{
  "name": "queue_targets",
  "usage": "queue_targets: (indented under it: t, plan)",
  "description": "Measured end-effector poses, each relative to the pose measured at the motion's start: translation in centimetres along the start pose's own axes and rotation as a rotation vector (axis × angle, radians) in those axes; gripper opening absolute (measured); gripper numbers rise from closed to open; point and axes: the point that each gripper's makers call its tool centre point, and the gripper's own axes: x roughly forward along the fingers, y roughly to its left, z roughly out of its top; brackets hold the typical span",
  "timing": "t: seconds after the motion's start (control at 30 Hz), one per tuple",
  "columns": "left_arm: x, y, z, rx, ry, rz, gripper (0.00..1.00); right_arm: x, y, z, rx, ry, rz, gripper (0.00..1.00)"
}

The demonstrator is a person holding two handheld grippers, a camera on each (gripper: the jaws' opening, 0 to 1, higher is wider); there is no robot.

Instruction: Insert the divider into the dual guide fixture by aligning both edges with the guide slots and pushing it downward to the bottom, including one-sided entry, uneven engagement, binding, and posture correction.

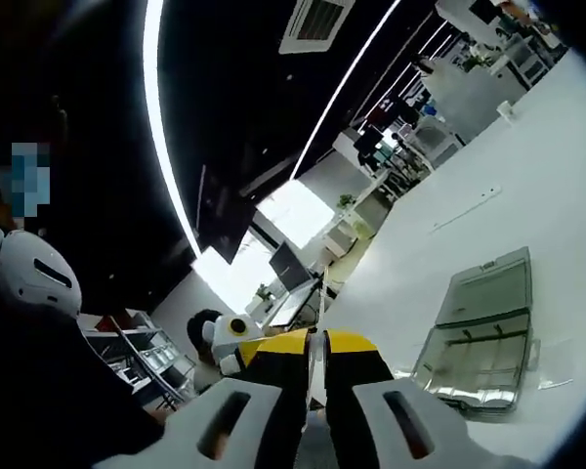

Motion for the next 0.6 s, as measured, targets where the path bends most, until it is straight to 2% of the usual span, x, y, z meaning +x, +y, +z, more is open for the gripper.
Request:
queue_targets:
  t: [0.3,0.43,0.6]
  plan:
    - [-0.8,0.8,0.4,0.054,0.034,-0.037,0.3,1.1,-1.0,-0.6,-0.003,-0.025,-0.093,0.0]
    - [-1.0,1.6,0.1,0.077,0.058,-0.038,0.36,1.5,-2.1,-0.7,-0.006,-0.027,-0.149,0.0]
    - [-1.0,2.4,-0.5,0.105,0.087,-0.043,0.38,2.3,-2.6,-1.0,-0.013,-0.036,-0.205,0.0]
